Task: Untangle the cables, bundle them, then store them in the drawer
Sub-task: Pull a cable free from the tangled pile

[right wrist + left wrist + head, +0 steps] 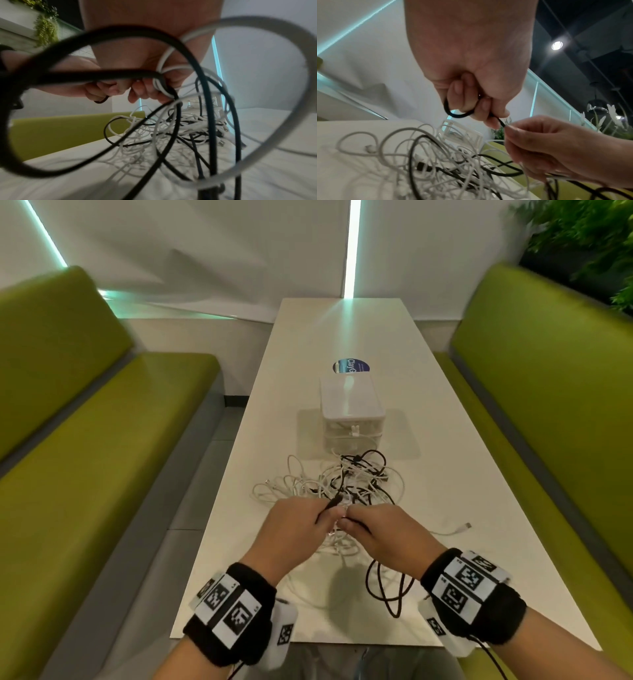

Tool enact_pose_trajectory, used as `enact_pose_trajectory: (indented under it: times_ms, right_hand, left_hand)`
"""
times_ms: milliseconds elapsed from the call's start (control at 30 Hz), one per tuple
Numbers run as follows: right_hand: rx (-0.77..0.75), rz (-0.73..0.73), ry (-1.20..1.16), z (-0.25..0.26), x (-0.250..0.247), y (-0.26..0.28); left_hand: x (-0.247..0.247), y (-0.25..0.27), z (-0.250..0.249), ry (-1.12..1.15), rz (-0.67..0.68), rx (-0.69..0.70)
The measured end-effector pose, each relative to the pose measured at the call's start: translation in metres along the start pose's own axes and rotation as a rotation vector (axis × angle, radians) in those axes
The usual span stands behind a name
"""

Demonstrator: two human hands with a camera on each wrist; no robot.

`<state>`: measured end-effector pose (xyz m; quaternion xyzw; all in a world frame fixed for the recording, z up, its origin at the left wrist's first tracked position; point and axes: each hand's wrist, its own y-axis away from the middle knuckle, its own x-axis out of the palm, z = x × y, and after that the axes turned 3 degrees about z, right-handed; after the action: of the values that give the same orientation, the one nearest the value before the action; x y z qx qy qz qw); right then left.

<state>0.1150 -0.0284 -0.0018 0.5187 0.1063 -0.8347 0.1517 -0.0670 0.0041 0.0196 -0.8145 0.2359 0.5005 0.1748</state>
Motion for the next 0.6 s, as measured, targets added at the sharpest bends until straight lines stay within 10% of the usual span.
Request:
enact_pose_trajectory:
  times_ms: [367, 600]
  right_hand:
    - [0.143, 0.135, 0.093, -0.013, -0.006, 0.01]
    - [0.154, 0.184, 0.177, 0.0, -0.003, 0.009]
  left_hand:
    - [-0.017, 0.001, 0.045, 0.076, -0.114, -0.292]
    - [0.005, 0.009, 0.003, 0.308, -0.14, 0.045]
